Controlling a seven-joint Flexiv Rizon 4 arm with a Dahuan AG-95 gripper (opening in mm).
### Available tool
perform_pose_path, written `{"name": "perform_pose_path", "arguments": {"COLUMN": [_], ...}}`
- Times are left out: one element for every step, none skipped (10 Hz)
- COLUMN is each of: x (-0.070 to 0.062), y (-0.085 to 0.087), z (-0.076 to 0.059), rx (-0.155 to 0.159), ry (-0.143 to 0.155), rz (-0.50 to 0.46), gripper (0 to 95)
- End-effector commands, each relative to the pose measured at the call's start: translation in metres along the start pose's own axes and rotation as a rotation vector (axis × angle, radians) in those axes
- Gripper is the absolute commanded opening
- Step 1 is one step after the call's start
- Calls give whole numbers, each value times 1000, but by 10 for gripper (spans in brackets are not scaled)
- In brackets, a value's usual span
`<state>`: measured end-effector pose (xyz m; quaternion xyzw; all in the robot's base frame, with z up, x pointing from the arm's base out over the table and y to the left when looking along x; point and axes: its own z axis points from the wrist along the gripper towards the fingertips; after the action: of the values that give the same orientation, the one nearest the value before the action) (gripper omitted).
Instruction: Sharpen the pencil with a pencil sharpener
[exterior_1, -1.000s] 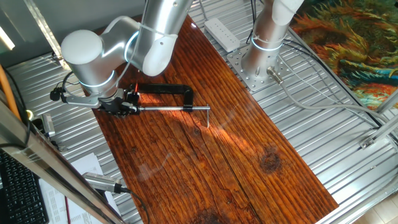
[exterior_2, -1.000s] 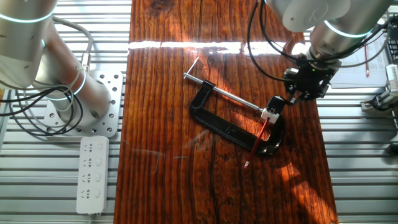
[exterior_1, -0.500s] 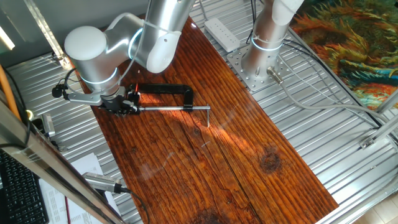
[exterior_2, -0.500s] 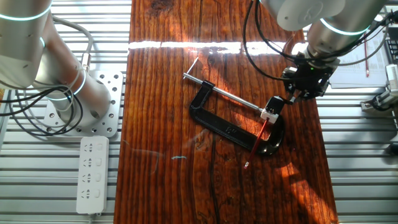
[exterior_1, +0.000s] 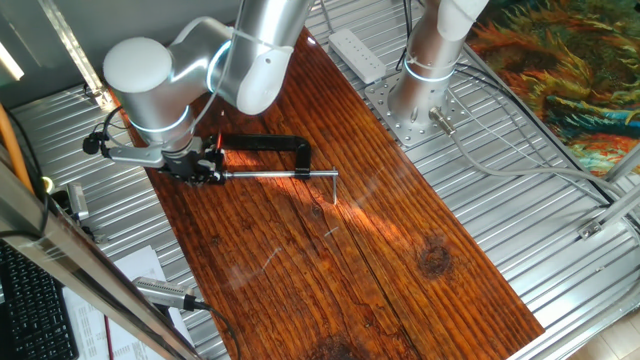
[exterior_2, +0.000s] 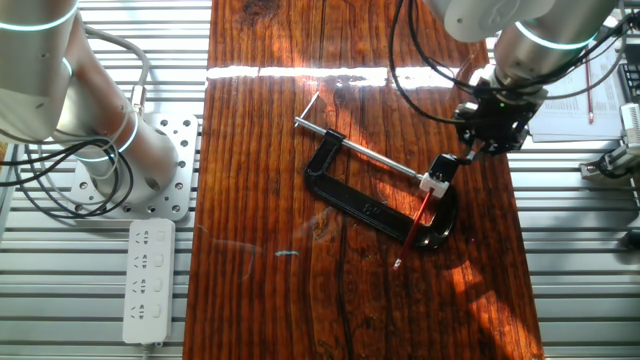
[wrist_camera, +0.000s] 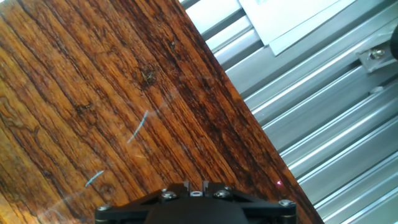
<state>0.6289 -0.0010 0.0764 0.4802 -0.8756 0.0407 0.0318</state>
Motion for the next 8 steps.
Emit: {"name": "perform_pose_path", "arguments": {"x": [-1, -1, 0, 0, -1, -1, -1, -1], "y": [2, 4, 5, 7, 8, 9, 10, 12], "z": [0, 0, -1, -1, -3, -6, -7, -7], "rx": [-2, -2, -1, -2, 0, 1, -1, -5], "ry": [1, 2, 1, -3, -2, 0, 1, -4], "rz": [1, 2, 2, 3, 4, 4, 4, 13], "gripper": [0, 0, 0, 0, 0, 0, 0, 0]}}
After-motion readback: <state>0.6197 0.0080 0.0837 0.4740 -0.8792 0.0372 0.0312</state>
